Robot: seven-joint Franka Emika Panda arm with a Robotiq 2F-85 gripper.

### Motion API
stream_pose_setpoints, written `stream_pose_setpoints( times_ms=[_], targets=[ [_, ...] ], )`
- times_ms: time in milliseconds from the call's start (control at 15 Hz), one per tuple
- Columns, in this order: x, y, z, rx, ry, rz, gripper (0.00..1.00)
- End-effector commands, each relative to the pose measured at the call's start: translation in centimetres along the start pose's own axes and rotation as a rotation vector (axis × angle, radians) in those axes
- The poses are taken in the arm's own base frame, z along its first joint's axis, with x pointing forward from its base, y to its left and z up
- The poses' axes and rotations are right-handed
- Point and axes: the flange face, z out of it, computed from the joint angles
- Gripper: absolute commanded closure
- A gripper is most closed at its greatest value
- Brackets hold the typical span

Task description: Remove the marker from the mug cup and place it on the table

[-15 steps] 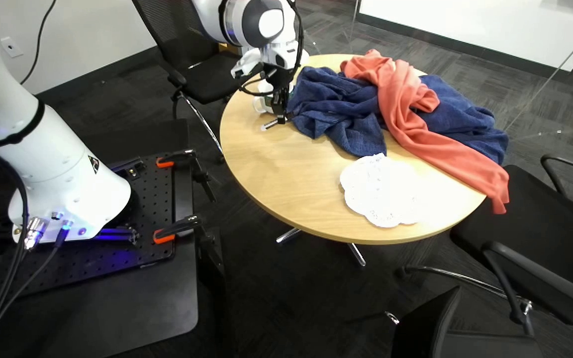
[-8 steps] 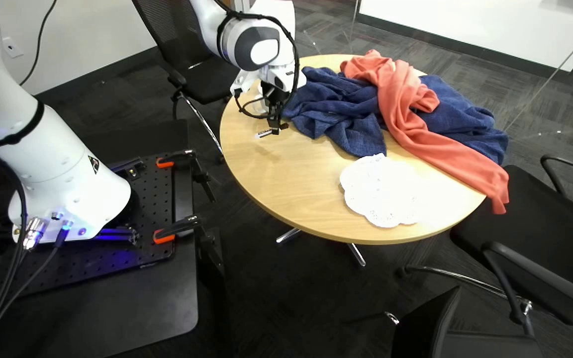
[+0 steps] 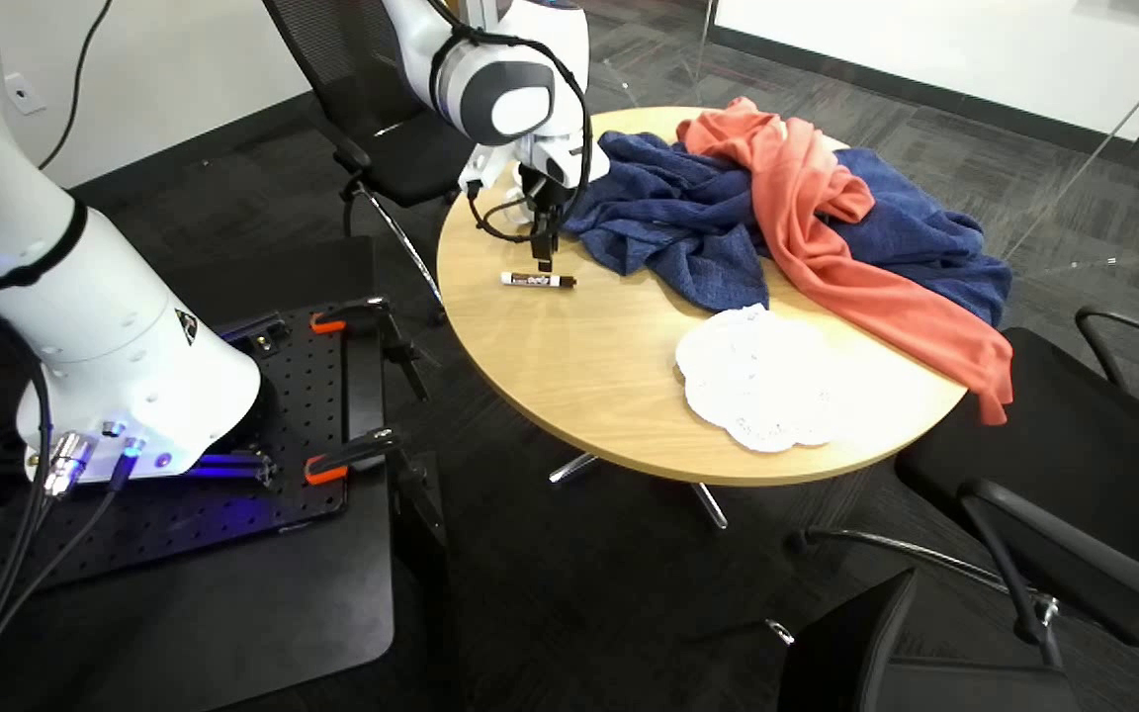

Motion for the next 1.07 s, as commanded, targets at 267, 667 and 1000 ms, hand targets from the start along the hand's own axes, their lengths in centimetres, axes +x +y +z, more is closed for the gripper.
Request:
stream_pose_setpoints(
  times_ms=[267,667,1000],
  targets=[
    [-1.3,-0.1,-5.9,0.102,0.123,-0.025,0.00],
    [-2.1,0.5,-10.3,0.148,0.183,-0.036,0.00],
    [-1.5,-0.2,-10.0,0.140,0.165,-0.034,0.00]
  ],
)
